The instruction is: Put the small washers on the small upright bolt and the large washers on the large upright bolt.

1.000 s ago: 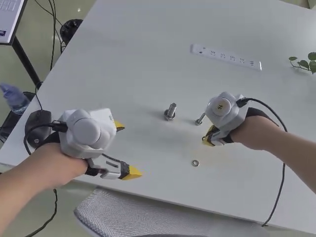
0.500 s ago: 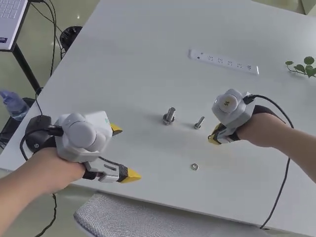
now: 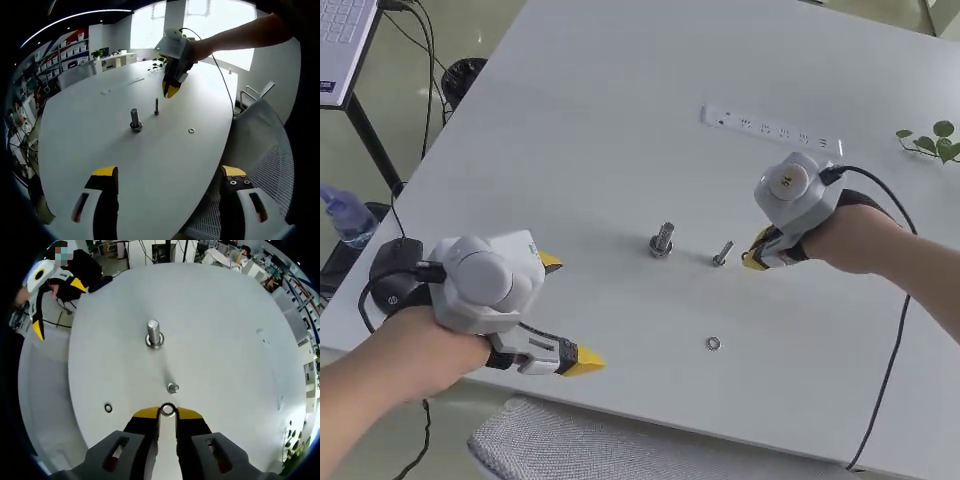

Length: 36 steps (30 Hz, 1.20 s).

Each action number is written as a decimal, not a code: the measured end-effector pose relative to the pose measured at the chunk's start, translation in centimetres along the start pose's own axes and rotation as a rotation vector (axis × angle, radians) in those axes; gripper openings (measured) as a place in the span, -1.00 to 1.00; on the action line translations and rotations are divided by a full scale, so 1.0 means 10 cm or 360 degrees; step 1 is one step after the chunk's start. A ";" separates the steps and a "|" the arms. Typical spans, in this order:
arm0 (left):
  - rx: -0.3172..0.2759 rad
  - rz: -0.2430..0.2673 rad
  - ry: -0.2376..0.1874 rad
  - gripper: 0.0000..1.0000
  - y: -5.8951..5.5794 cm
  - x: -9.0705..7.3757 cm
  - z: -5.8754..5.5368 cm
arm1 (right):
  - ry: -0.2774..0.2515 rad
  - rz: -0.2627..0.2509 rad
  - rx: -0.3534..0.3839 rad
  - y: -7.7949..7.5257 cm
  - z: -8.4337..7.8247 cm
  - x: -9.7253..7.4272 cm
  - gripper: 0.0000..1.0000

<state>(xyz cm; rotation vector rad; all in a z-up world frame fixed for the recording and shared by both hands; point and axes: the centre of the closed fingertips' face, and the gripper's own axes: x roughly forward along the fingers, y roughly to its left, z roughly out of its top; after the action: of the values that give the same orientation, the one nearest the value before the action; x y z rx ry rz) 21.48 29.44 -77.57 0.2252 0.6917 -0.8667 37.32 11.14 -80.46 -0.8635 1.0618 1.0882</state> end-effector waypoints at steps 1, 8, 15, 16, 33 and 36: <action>0.0000 -0.0001 -0.0001 0.66 0.00 0.00 0.00 | -0.0003 -0.0002 -0.0001 0.00 0.01 0.00 -0.76; -0.0008 0.0001 0.0009 0.65 0.00 0.00 -0.04 | -0.0012 -0.0017 -0.0029 -0.04 0.10 -0.01 -0.76; -0.0015 -0.0009 0.0007 0.67 0.01 0.01 -0.04 | -0.0012 -0.0009 -0.0052 -0.04 0.16 0.04 -0.76; -0.0020 -0.0008 0.0005 0.68 0.01 0.01 -0.03 | -0.0010 -0.0008 -0.0053 -0.04 0.16 0.05 -0.76; -0.0035 -0.0020 0.0016 0.71 0.05 0.06 -0.06 | -0.0002 0.0003 -0.0080 -0.07 0.24 0.16 -0.76; -0.0037 -0.0023 0.0014 0.68 0.05 0.06 -0.06 | 0.0014 0.0006 -0.0089 -0.06 0.21 0.17 -0.76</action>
<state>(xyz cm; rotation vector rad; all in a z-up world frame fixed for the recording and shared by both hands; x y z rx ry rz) 21.90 29.68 -78.48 0.2035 0.7122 -0.8715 38.64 13.40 -81.43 -0.9123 1.0448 1.1226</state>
